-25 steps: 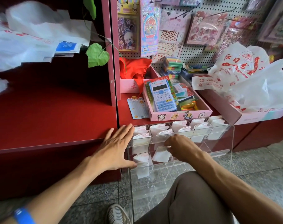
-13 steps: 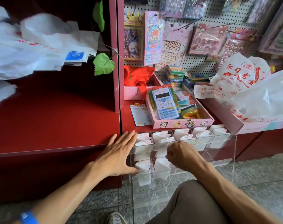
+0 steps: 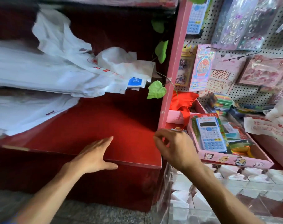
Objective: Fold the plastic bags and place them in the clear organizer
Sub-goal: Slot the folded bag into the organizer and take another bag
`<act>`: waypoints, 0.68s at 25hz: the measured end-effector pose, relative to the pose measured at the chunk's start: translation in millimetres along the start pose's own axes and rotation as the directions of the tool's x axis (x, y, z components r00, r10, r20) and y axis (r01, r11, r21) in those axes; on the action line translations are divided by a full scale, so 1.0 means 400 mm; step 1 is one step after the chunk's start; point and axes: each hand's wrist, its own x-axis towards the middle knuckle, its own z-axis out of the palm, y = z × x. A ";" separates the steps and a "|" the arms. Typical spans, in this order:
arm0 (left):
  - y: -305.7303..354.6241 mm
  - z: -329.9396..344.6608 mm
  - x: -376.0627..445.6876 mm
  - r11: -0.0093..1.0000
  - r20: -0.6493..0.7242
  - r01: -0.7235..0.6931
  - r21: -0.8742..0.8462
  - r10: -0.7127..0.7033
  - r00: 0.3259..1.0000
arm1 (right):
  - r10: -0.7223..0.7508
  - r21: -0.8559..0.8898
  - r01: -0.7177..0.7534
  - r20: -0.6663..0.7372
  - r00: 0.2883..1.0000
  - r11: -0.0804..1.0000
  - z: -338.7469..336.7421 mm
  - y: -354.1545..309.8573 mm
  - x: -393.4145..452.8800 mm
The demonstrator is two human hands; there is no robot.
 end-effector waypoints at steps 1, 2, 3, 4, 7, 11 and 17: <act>-0.041 -0.012 -0.019 0.999 -0.012 0.043 -0.015 -0.043 0.999 | -0.020 0.030 0.022 -0.038 0.999 0.999 0.018 -0.030 0.043; -0.077 -0.021 -0.040 0.997 -0.020 0.074 -0.018 -0.075 0.997 | -0.036 0.053 0.040 -0.077 0.996 0.998 0.034 -0.061 0.088; -0.109 -0.026 -0.060 0.995 -0.024 0.096 -0.014 -0.096 0.995 | -0.046 0.071 0.054 -0.110 0.993 0.996 0.048 -0.088 0.134; -0.130 -0.030 -0.078 0.994 -0.026 0.108 -0.014 -0.109 0.994 | -0.050 0.080 0.062 -0.137 0.989 0.995 0.062 -0.104 0.180; -0.179 -0.039 -0.118 0.993 -0.044 0.118 -0.022 -0.119 0.992 | -0.038 0.043 0.047 -0.181 0.983 0.998 0.097 -0.119 0.323; -0.220 -0.051 -0.155 0.992 0.003 0.120 -0.028 -0.120 0.993 | 0.161 -0.121 -0.157 0.020 0.987 0.980 0.133 -0.086 0.481; -0.238 -0.055 -0.167 0.994 0.049 0.091 -0.058 -0.089 0.995 | 0.346 -0.191 -0.305 0.245 0.906 0.933 0.137 -0.043 0.559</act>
